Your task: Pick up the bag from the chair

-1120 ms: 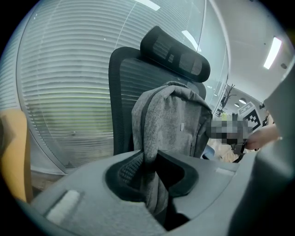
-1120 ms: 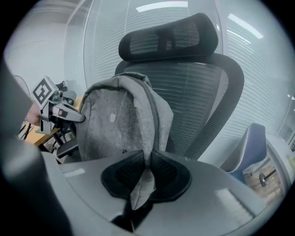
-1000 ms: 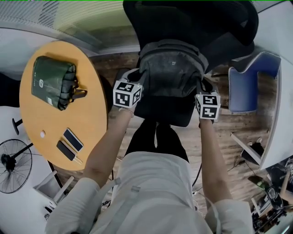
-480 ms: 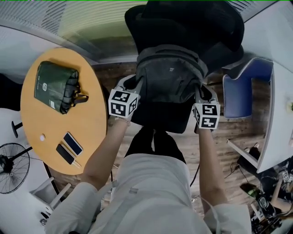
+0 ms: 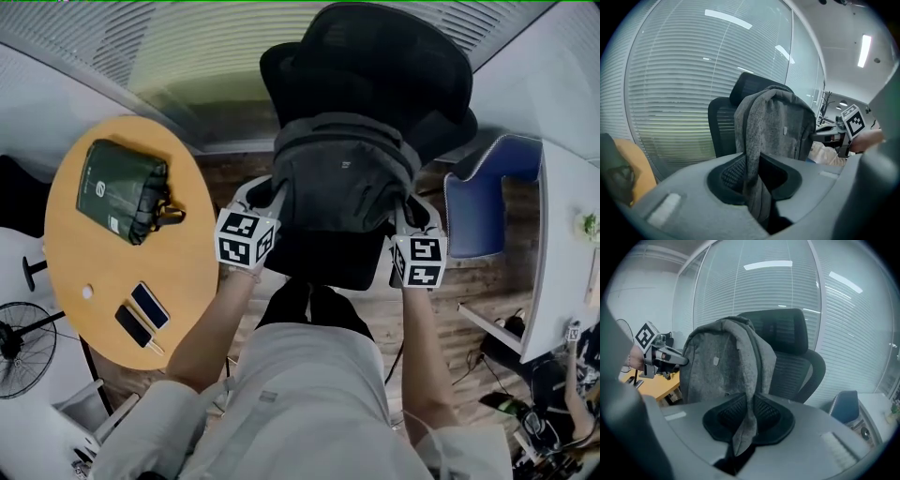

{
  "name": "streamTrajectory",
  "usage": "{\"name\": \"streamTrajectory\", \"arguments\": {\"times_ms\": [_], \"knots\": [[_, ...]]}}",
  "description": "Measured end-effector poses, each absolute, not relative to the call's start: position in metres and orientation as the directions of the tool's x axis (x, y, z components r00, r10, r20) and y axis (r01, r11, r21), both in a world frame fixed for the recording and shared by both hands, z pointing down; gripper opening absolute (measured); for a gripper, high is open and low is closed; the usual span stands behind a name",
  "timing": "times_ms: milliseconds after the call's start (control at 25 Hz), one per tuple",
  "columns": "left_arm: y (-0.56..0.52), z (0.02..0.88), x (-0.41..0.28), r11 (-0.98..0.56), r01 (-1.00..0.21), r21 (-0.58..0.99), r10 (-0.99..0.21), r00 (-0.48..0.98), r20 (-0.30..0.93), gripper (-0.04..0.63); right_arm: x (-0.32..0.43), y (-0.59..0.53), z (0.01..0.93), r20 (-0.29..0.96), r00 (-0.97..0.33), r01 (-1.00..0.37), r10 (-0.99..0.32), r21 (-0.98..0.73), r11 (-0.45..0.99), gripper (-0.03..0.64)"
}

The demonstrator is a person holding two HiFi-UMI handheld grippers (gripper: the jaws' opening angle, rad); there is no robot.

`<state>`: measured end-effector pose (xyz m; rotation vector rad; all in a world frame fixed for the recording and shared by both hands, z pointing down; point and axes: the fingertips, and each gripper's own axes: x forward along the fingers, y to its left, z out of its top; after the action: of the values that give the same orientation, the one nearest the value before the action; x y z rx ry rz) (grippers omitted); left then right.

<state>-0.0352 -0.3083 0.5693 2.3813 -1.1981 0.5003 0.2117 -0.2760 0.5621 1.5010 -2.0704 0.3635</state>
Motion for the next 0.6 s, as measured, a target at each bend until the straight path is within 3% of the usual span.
{"name": "streamTrajectory", "arguments": {"times_ms": [600], "knots": [[-0.291,0.495,-0.040,-0.540,-0.817,0.204,-0.704,0.571,0.423,0.066,0.206,-0.259,0.486,0.526,-0.234,-0.931,-0.818,0.122,0.345,0.043]]}}
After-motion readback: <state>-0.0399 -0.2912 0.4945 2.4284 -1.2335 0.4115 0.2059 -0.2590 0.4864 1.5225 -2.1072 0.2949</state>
